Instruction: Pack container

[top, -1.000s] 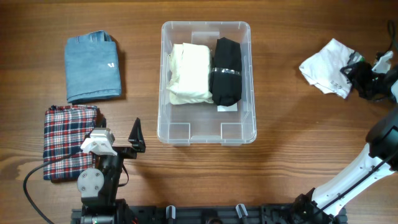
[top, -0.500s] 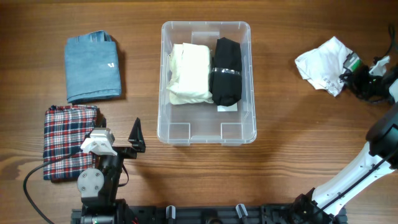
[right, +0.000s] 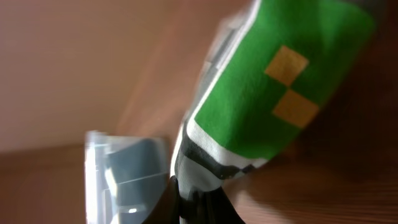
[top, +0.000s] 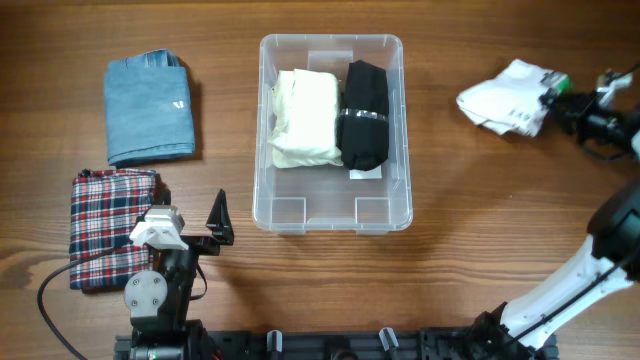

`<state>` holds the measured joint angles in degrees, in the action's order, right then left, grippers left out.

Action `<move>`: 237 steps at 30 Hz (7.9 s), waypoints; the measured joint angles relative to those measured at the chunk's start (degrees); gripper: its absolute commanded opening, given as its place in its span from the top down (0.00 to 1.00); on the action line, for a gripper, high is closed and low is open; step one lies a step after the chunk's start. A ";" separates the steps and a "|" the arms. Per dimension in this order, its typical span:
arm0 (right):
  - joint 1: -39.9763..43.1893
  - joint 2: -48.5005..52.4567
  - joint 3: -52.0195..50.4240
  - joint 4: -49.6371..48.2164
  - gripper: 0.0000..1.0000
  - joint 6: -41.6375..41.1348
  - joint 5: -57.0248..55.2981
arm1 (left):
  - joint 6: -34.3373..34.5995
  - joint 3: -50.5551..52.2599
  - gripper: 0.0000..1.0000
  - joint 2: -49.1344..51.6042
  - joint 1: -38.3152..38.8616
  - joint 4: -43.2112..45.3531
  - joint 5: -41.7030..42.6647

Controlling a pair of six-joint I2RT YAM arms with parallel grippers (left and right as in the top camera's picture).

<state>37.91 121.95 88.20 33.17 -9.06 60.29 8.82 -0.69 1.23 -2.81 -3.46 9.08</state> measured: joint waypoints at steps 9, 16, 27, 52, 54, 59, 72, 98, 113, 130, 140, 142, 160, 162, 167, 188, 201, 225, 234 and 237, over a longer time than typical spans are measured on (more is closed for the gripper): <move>-2.54 -21.53 0.02 -2.38 0.96 -3.30 2.45 | -0.02 0.00 0.00 0.00 0.00 0.00 0.02; -13.94 -30.84 0.02 -6.62 0.96 -7.45 3.56 | 0.00 0.00 0.00 0.00 0.00 0.00 0.02; -41.05 -31.28 0.02 -8.50 0.96 -9.18 -1.68 | 0.00 0.00 0.00 0.00 0.00 0.00 0.00; -58.49 -13.14 0.02 -16.44 0.96 -13.44 -12.13 | -0.02 0.00 0.00 0.00 0.00 0.00 0.02; -58.49 -12.17 0.02 -17.94 0.96 -13.70 -10.62 | -0.02 0.00 0.00 0.00 0.00 0.00 0.02; -58.49 -11.32 0.02 -19.19 0.96 -14.73 -8.70 | 0.00 0.00 0.00 0.00 0.00 0.00 0.02; -58.49 -11.32 0.02 -4.81 0.20 -15.02 -30.67 | 0.00 0.00 0.00 0.00 0.00 0.00 0.00; -61.37 -13.22 8.04 6.75 0.96 -5.31 -51.45 | 0.00 0.00 0.00 0.00 0.00 0.00 0.00; -66.12 -7.82 8.04 12.11 0.96 -4.55 -58.34 | 0.00 0.00 0.00 0.00 0.00 0.00 0.02; -66.29 -3.37 8.04 7.54 0.96 -4.52 -55.10 | -0.02 0.00 0.00 0.00 0.00 0.00 0.02; -67.63 -8.61 8.04 3.43 0.95 -6.51 -53.64 | 0.00 0.00 0.00 0.00 0.00 0.00 0.02; -68.11 -8.61 8.04 1.53 0.95 -6.82 -53.62 | -0.02 0.00 0.00 0.00 0.00 0.00 0.02; -70.36 0.15 8.76 -3.67 0.95 -12.59 -52.59 | -0.02 0.00 0.00 0.02 0.00 0.00 0.00; -70.36 0.15 8.76 -4.17 0.95 -12.63 -52.59 | -0.02 0.00 0.00 0.28 0.00 0.00 0.02; -70.36 -0.31 8.74 -4.94 0.92 -12.79 -52.63 | -0.02 0.00 0.00 0.66 0.00 0.00 0.00; -46.21 -22.47 8.70 9.38 0.00 -14.78 -63.69 | 0.00 0.00 0.00 0.66 0.00 0.00 0.00; -21.90 -15.63 8.70 11.96 0.00 -20.44 -62.27 | -0.02 0.00 0.00 0.66 0.00 0.00 0.00; -20.24 -13.29 8.70 12.87 0.00 -21.79 -60.33 | 3.96 -3.48 0.00 2.67 -0.33 6.21 -0.20; -20.24 -13.27 8.70 12.72 0.01 -21.79 -60.26 | -0.07 -43.98 0.00 42.27 -4.68 -20.11 1.05; -20.24 -13.27 8.70 12.74 0.00 -21.79 -60.24 | -4.33 -62.49 0.00 61.53 -6.21 -28.57 4.79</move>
<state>17.67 108.68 96.90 45.91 -30.85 0.05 4.49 -63.18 62.76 -9.02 -32.03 13.87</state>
